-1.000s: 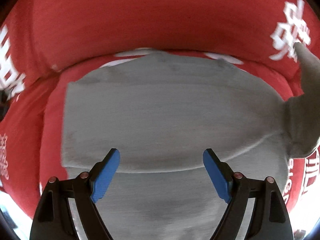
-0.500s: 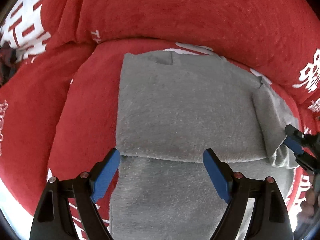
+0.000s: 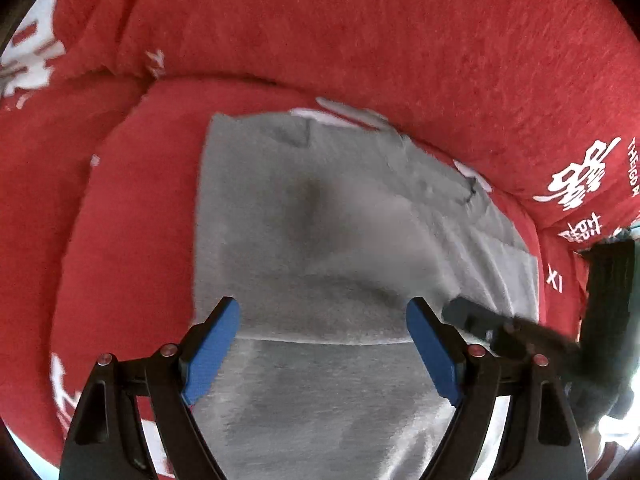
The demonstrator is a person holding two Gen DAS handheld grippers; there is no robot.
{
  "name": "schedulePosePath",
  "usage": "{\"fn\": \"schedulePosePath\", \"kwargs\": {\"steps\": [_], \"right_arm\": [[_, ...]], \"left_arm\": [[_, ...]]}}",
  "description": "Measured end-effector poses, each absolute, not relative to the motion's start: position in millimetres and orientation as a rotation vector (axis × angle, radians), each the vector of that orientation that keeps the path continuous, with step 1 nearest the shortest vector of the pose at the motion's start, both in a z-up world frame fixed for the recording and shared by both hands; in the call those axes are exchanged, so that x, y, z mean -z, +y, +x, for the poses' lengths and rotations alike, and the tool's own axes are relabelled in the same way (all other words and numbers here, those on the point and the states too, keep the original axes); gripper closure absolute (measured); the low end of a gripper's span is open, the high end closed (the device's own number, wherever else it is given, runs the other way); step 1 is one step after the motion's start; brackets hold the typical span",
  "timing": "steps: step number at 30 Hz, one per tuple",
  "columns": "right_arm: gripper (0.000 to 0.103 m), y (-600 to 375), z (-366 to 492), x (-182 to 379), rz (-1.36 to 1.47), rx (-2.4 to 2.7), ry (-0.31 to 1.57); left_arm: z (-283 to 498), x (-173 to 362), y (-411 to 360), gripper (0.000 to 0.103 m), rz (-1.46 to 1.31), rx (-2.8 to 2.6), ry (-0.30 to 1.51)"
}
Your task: Fold small clothes
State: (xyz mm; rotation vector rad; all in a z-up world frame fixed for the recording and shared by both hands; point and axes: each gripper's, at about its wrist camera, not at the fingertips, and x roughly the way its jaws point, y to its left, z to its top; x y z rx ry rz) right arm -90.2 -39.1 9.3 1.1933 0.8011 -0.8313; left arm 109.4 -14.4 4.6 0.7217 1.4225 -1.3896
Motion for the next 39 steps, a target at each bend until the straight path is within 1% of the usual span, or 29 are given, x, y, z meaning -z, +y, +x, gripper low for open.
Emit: {"fn": "schedulePosePath", "kwargs": {"steps": [1, 2, 3, 7, 10, 14, 15, 16, 17, 18, 19, 20, 22, 25, 29, 30, 31, 33, 35, 36, 37, 38, 39], "right_arm": [[0.079, -33, -97, -9, 1.212, 0.840, 0.795], [0.067, -27, -109, -10, 1.249, 0.850, 0.770], [0.062, -22, -119, -10, 1.279, 0.861, 0.749], [0.062, 4, -200, -10, 1.461, 0.997, 0.615], [0.062, 27, -272, -2, 1.646, 1.122, 0.417], [0.062, 50, -326, 15, 1.800, 1.239, 0.176], [0.062, 52, -334, 21, 1.825, 1.264, 0.123], [0.062, 53, -338, 24, 1.840, 1.272, 0.076], [0.062, 53, -341, 28, 1.852, 1.275, 0.035], [0.066, 51, -340, 30, 1.864, 1.278, 0.011], [0.075, 50, -339, 32, 1.869, 1.282, 0.007], [0.097, 46, -339, 30, 1.858, 1.291, 0.022], [0.097, 44, -351, 20, 1.801, 1.292, 0.041], [0.097, 39, -357, 7, 1.711, 1.268, 0.124], [0.097, 42, -370, 29, 1.739, 1.230, 0.215], [0.099, 42, -370, 35, 1.744, 1.215, 0.217], [0.099, 40, -377, 34, 1.740, 1.213, 0.211], [0.094, 41, -374, 29, 1.725, 1.203, 0.231], [0.091, 40, -365, 22, 1.696, 1.198, 0.313], [0.087, 41, -360, 16, 1.683, 1.199, 0.348], [0.085, 44, -358, 10, 1.669, 1.205, 0.373], [0.079, 47, -358, 3, 1.648, 1.222, 0.396], [0.068, 50, -358, -6, 1.619, 1.251, 0.411]], "left_arm": [[106, -1, -14, 0.017, 0.721, 1.393, 1.439], [103, 3, -15, 0.017, 0.720, 1.396, 1.456], [99, 8, -15, 0.017, 0.720, 1.394, 1.468], [93, 22, -24, 0.017, 0.696, 1.362, 1.509], [93, 22, -32, 0.017, 0.647, 1.343, 1.541], [94, 23, -49, 0.017, 0.636, 1.294, 1.520], [94, 25, -52, 0.019, 0.637, 1.284, 1.514], [94, 26, -54, 0.025, 0.640, 1.275, 1.508], [93, 26, -56, 0.045, 0.657, 1.264, 1.492], [92, 26, -58, 0.074, 0.694, 1.253, 1.462], [94, 27, -59, 0.087, 0.715, 1.253, 1.458], [95, 28, -58, 0.089, 0.705, 1.260, 1.475], [99, 18, -50, 0.089, 0.662, 1.299, 1.482], [93, 8, -34, 0.089, 0.703, 1.347, 1.431], [91, 23, -23, 0.089, 0.758, 1.306, 1.414], [94, 23, -22, 0.089, 0.744, 1.304, 1.414], [97, 20, -22, 0.089, 0.747, 1.289, 1.395], [104, 15, -21, 0.089, 0.788, 1.254, 1.325], [113, 10, -20, 0.088, 0.825, 1.215, 1.273], [119, 7, -20, 0.088, 0.849, 1.197, 1.256], [122, 5, -21, 0.084, 0.857, 1.193, 1.253], [126, 3, -22, 0.058, 0.866, 1.190, 1.251], [131, 0, -22, 0.023, 0.868, 1.184, 1.239]]}}
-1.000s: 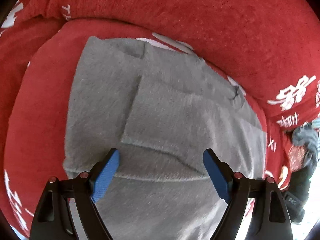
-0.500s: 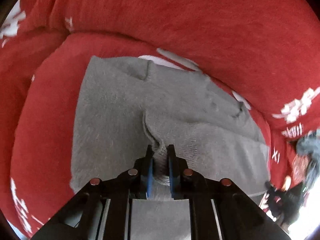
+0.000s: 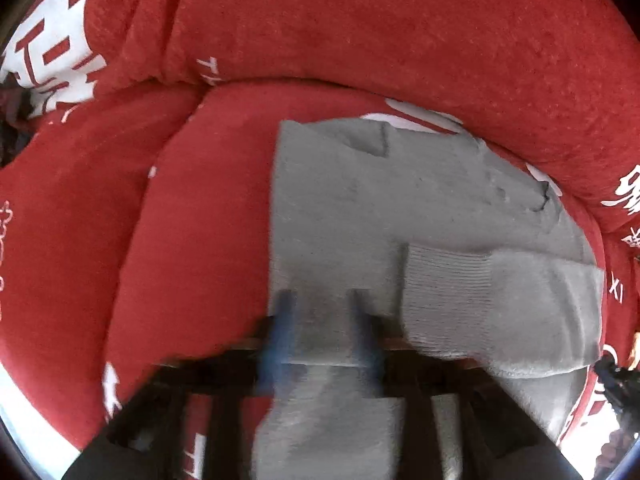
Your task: Fold small clothes
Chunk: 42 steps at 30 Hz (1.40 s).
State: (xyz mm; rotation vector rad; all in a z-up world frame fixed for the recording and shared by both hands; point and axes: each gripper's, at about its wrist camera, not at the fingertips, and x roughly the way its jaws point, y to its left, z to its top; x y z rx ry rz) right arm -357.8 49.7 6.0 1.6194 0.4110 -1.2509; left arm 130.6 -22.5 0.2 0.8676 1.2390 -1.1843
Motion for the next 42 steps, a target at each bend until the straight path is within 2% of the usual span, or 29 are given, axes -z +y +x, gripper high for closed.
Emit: {"fn": "schedulePosePath", "kwargs": {"steps": [1, 4, 13, 14, 15, 20, 23, 26, 30, 34, 38, 40, 42], "right_arm": [[0.064, 51, -359, -13, 1.590, 1.278, 0.412], [0.062, 41, -372, -23, 1.547, 1.322, 0.387], [0.062, -41, -392, 29, 1.635, 1.261, 0.351], [0.069, -47, -390, 32, 1.633, 1.255, 0.355], [0.097, -50, -388, 32, 1.636, 1.252, 0.376], [0.096, -64, -369, 4, 1.437, 1.268, 0.569], [0.096, -67, -368, 24, 1.440, 1.302, 0.655], [0.096, -66, -377, 32, 1.453, 1.371, 0.612], [0.094, -59, -378, 17, 1.447, 1.478, 0.670], [0.094, -39, -364, -8, 1.417, 1.421, 0.644], [0.092, -18, -328, -14, 1.379, 1.330, 0.702], [0.092, -10, -315, -9, 1.373, 1.309, 0.722], [0.092, -4, -306, -1, 1.375, 1.295, 0.761]], "left_arm": [[135, -7, -23, 0.016, 0.851, 1.181, 1.193], [145, -11, -31, 0.016, 0.865, 1.204, 1.153], [148, 30, -82, 0.016, 0.912, 1.202, 1.246], [147, 31, -83, 0.016, 0.919, 1.201, 1.243], [146, 32, -83, 0.016, 0.928, 1.203, 1.235], [139, 33, -83, 0.016, 0.954, 1.200, 1.165], [138, 39, -85, 0.016, 0.962, 1.194, 1.158], [135, 33, -84, 0.016, 0.979, 1.180, 1.118], [140, 10, -72, 0.016, 0.970, 1.198, 1.096], [138, -7, -56, 0.016, 0.952, 1.256, 1.119], [133, 9, -46, 0.017, 1.014, 1.226, 1.146], [140, 19, -41, 0.040, 0.993, 1.201, 1.201], [149, 23, -35, 0.077, 0.928, 1.221, 1.265]]}}
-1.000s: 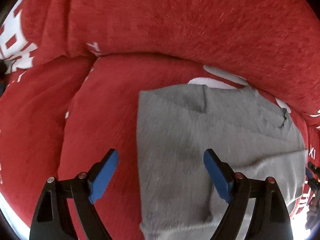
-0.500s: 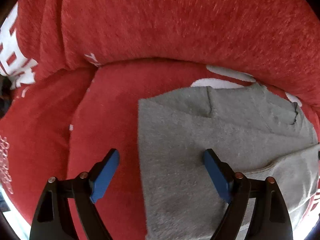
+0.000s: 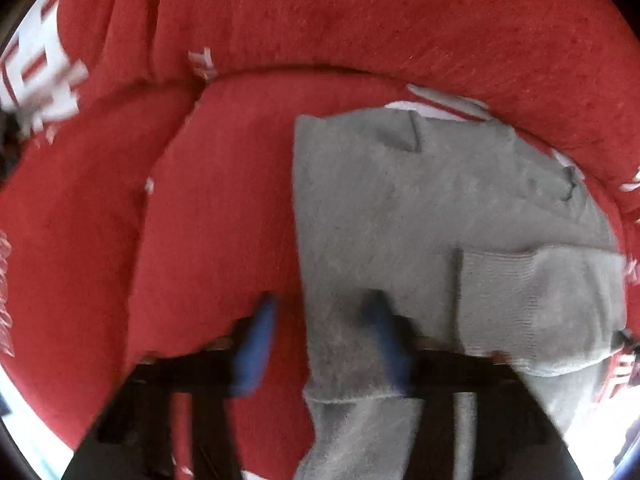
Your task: Fold small clothes
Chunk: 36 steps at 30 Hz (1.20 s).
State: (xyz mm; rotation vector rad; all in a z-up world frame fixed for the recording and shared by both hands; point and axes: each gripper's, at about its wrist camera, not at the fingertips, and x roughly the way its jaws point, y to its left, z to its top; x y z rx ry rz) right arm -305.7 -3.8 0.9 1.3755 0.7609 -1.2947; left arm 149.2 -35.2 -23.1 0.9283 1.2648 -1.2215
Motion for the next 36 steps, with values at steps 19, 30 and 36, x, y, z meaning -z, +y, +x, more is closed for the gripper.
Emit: {"fn": "schedulePosePath", "kwargs": {"steps": [19, 30, 36], "right_arm": [[0.092, 30, -280, -6, 1.378, 1.296, 0.842], [0.066, 58, -250, -17, 1.479, 1.190, 0.770], [0.060, 65, -248, -15, 1.529, 1.133, 0.731]], "left_arm": [[146, -20, 18, 0.088, 1.032, 1.126, 1.185], [65, -32, 41, 0.001, 1.078, 1.227, 1.181], [36, -30, 40, 0.001, 1.142, 1.247, 1.143]]}}
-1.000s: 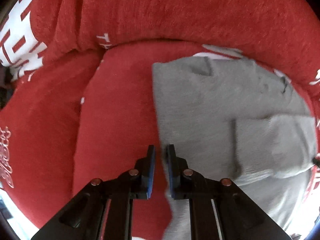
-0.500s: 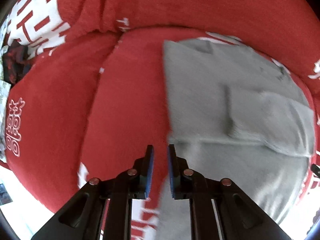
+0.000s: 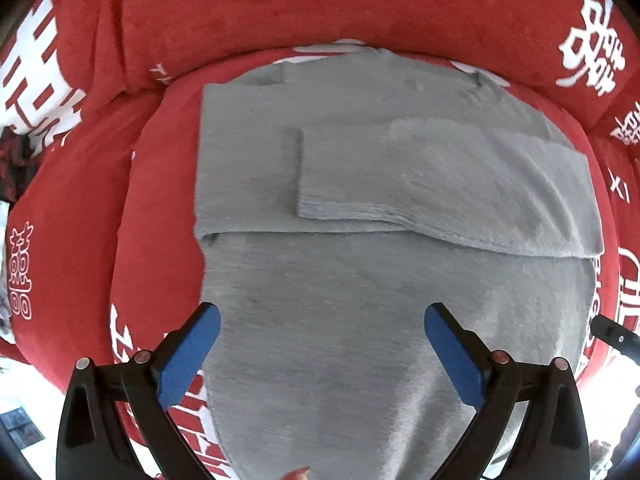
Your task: Fold small clothes
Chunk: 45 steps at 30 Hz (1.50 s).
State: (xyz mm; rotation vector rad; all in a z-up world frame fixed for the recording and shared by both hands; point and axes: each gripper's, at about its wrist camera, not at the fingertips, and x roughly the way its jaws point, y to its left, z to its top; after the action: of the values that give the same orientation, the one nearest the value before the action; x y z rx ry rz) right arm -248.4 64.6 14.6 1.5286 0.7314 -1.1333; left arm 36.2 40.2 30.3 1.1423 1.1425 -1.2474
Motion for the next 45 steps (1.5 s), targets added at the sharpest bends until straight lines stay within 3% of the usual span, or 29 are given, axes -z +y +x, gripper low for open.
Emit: {"fn": "schedulePosePath", "kwargs": {"steps": [8, 11, 28, 45], "right_arm": [[0.059, 65, -258, -14, 1.550, 1.063, 0.716], [0.052, 63, -265, -11, 1.573, 1.033, 0.699], [0.052, 89, -272, 14, 1.655, 0.959, 0.692], [0.051, 240, -261, 58, 1.749, 0.902, 0.765]], "left_arm": [[14, -28, 44, 0.001, 1.188, 1.219, 1.135], [9, -26, 46, 0.001, 1.189, 1.197, 1.156], [43, -9, 112, 0.001, 1.165, 1.114, 1.297], [121, 28, 252, 0.001, 1.149, 1.223, 1.449]]}}
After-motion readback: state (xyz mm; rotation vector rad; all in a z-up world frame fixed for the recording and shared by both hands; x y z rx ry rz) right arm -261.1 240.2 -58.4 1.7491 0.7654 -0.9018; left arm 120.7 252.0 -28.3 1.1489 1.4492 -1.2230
